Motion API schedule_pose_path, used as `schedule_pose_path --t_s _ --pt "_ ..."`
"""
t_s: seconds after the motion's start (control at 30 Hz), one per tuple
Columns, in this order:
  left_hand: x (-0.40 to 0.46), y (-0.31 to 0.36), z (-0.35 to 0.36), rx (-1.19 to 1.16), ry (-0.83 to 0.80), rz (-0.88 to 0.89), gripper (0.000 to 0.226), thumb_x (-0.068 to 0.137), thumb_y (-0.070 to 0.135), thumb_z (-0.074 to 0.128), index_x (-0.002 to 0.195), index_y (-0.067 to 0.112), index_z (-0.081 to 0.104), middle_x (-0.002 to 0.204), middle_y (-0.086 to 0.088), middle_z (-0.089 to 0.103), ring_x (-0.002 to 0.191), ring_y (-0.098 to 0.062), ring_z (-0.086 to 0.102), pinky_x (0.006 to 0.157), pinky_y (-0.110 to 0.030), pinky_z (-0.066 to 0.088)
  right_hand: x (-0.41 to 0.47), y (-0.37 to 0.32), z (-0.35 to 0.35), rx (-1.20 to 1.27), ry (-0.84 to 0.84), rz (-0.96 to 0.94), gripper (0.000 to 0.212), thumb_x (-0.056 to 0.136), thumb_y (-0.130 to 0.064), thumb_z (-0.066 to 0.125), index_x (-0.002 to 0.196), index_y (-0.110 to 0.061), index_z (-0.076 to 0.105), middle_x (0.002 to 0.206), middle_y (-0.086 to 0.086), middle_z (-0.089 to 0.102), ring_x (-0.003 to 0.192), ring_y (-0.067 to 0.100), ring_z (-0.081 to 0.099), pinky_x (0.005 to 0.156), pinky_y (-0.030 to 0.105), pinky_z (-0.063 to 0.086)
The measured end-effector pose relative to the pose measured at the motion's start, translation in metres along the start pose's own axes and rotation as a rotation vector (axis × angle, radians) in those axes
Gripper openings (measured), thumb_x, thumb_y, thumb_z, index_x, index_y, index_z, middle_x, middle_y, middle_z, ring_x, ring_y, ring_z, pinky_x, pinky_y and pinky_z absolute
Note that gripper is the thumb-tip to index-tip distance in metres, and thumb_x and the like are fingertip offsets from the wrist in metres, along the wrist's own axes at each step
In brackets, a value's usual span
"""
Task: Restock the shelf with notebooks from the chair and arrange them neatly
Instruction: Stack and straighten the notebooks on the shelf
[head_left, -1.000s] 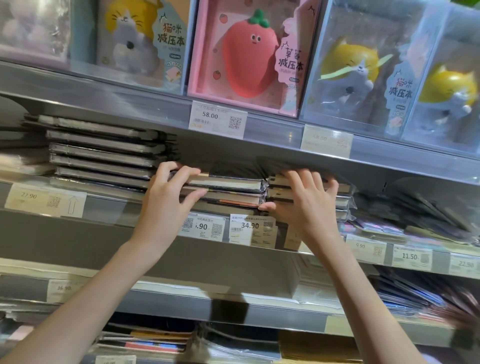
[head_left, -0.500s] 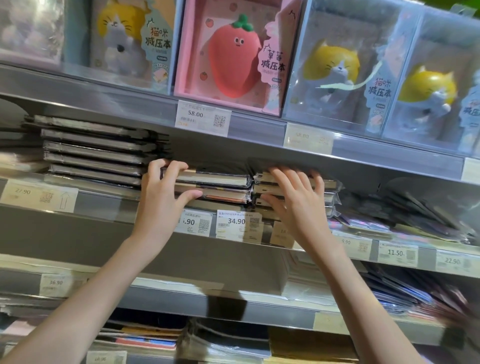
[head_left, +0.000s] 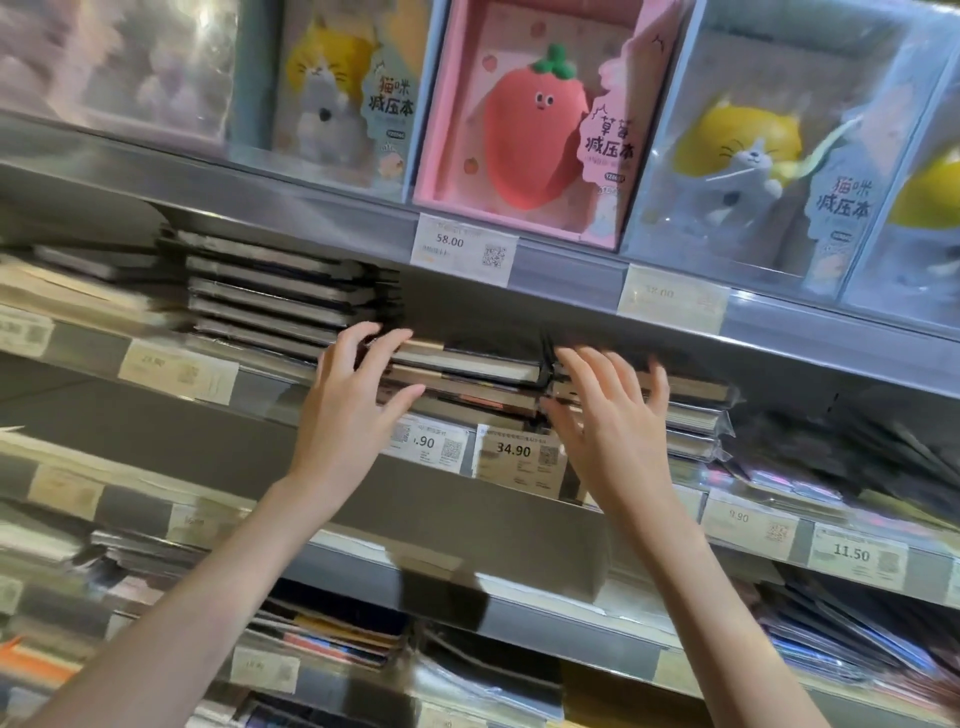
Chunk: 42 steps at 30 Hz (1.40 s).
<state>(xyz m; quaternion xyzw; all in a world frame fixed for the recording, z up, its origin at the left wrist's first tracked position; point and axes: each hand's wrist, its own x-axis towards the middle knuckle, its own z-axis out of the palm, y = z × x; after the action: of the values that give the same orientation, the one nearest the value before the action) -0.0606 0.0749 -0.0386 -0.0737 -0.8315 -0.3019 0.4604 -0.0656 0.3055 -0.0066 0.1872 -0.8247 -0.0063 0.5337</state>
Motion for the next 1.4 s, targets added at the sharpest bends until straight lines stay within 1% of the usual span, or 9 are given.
schedule_pose_path --t_s 0.2,0.4,0.53,0.63,0.73,0.83,1.0,1.2,1.4 --pt "0.006 -0.029 -0.02 0.035 0.038 0.03 0.033 0.087 0.023 0.06 0.119 0.014 0.057 0.117 -0.004 0.052 0.108 -0.021 0.048 0.085 -0.031 0.042 0.019 -0.033 -0.001 0.001 -0.061 -0.035 0.03 0.083 -0.027 0.065 0.11 -0.014 0.063 0.116 0.007 0.063 0.11 0.029 0.058 0.101 0.06 0.033" --pt "0.012 -0.105 -0.059 0.133 -0.012 0.082 0.025 0.086 0.02 0.062 0.11 0.011 0.06 0.105 -0.008 0.058 0.1 -0.029 0.053 0.084 -0.04 0.042 0.023 -0.115 0.019 0.043 -0.048 -0.05 0.035 0.086 -0.033 0.039 0.104 -0.016 0.064 0.109 0.003 0.065 0.104 0.024 0.058 0.101 0.053 0.035" --pt "0.026 -0.164 -0.089 0.208 -0.029 0.102 0.023 0.083 0.021 0.066 0.104 0.011 0.061 0.1 -0.01 0.06 0.097 -0.033 0.054 0.083 -0.041 0.04 0.023 -0.168 0.036 0.036 0.004 -0.005 0.031 0.085 -0.034 0.046 0.101 -0.016 0.065 0.105 0.0 0.066 0.101 0.018 0.047 0.091 0.04 0.033" --pt "0.036 -0.193 -0.106 0.256 -0.056 0.175 0.021 0.084 0.023 0.065 0.101 0.011 0.062 0.096 -0.006 0.063 0.095 -0.028 0.057 0.087 -0.037 0.032 0.023 -0.202 0.044 -0.02 -0.013 0.071 0.027 0.085 -0.035 0.049 0.097 -0.019 0.066 0.097 -0.002 0.067 0.092 0.02 0.056 0.081 0.035 0.039" --pt "0.041 -0.2 -0.113 0.346 -0.104 0.277 0.023 0.084 0.029 0.061 0.099 0.011 0.063 0.093 -0.004 0.066 0.094 -0.025 0.06 0.09 -0.04 0.031 0.022 -0.216 0.046 -0.094 -0.095 0.14 0.021 0.077 -0.027 0.071 0.096 -0.017 0.067 0.091 0.002 0.067 0.085 0.026 0.062 0.075 0.036 0.047" --pt "0.044 -0.194 -0.116 0.432 -0.189 0.252 0.028 0.086 0.037 0.057 0.098 0.012 0.062 0.089 -0.005 0.068 0.097 -0.026 0.059 0.091 -0.045 0.034 0.025 -0.215 0.042 -0.103 -0.181 0.194 0.028 0.073 -0.026 0.077 0.098 -0.018 0.066 0.091 0.004 0.064 0.087 0.03 0.059 0.073 0.039 0.047" --pt "0.052 -0.192 -0.112 0.403 -0.254 0.183 0.042 0.087 0.05 0.051 0.103 0.011 0.056 0.09 -0.007 0.068 0.105 -0.026 0.054 0.095 -0.044 0.023 0.034 -0.219 0.04 -0.082 -0.262 0.216 0.035 0.074 -0.028 0.076 0.102 -0.012 0.064 0.098 0.009 0.064 0.09 0.033 0.056 0.069 0.04 0.049" --pt "0.055 -0.182 -0.113 0.354 -0.282 0.126 0.056 0.084 0.055 0.052 0.115 0.009 0.045 0.095 -0.009 0.065 0.109 -0.03 0.052 0.098 -0.045 0.022 0.048 -0.22 0.041 -0.075 -0.45 0.226 0.05 0.091 -0.043 0.05 0.134 -0.019 0.042 0.123 0.002 0.057 0.119 0.029 0.041 0.092 0.038 0.038" --pt "0.057 -0.184 -0.107 0.407 -0.34 0.143 0.056 0.085 0.061 0.044 0.119 0.017 0.04 0.1 -0.003 0.064 0.115 -0.025 0.048 0.103 -0.047 0.02 0.052 -0.219 0.046 -0.004 -0.458 0.216 0.046 0.093 -0.045 0.045 0.136 -0.031 0.036 0.117 -0.001 0.06 0.109 0.023 0.05 0.085 0.032 0.04"
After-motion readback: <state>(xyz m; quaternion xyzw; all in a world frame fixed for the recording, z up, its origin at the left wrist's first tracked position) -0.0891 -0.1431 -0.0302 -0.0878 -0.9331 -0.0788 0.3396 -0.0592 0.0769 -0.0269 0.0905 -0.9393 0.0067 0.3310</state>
